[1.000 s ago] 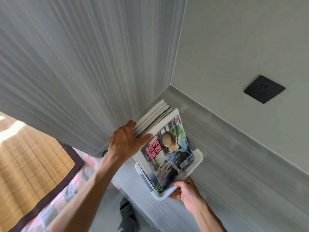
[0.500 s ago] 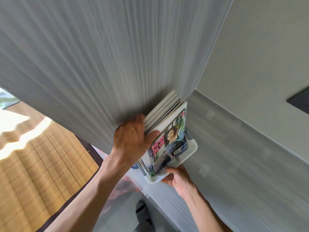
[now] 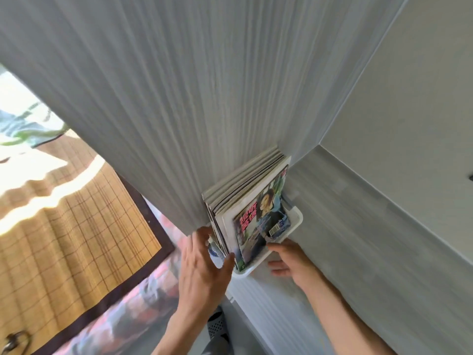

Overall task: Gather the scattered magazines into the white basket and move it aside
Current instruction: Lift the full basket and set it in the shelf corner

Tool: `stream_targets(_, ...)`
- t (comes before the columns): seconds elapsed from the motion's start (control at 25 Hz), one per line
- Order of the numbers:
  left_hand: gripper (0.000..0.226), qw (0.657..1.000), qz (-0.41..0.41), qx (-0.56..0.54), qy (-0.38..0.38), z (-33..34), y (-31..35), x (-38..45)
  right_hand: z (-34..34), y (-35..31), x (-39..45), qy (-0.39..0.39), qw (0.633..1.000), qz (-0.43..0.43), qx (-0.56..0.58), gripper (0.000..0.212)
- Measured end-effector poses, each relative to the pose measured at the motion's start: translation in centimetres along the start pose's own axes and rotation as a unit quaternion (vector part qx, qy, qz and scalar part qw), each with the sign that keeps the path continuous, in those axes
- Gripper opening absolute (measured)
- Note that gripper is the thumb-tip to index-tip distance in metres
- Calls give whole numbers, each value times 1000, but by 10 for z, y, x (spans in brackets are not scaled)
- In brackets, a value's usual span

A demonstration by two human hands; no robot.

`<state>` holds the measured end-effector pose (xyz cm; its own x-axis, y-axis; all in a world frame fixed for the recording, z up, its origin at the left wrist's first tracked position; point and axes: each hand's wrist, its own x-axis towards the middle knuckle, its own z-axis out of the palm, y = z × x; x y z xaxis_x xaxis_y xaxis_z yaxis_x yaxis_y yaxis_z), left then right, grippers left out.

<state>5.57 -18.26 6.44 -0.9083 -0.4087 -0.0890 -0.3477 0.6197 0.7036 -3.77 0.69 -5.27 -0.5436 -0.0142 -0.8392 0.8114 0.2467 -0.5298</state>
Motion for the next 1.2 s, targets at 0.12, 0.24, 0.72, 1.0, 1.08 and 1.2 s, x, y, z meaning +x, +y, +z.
stream_targets(0.12,101,990,-101,-28,-98,22,-11,8,-40,-37,-9,166,975,-110,-98,59)
stream_targets(0.24,96,983,-147,-93,-63,42,-10,26,-54,-101,-6,110,964,-227,-86,69)
stream_targets(0.72,68,980,-127,-156,0,67,-27,30,-30,-155,18,-107,938,-239,-229,51)
stream_targets(1.0,67,993,-95,-18,68,56,-18,53,-38,-147,-12,-52,943,-308,-111,53)
stream_targets(1.08,74,991,-122,-1,51,61,-13,48,-33,-144,-14,-65,939,-304,-145,64)
stream_targets(1.2,86,979,-204,-29,7,61,-16,41,-30,-148,-12,-68,937,-303,-158,66)
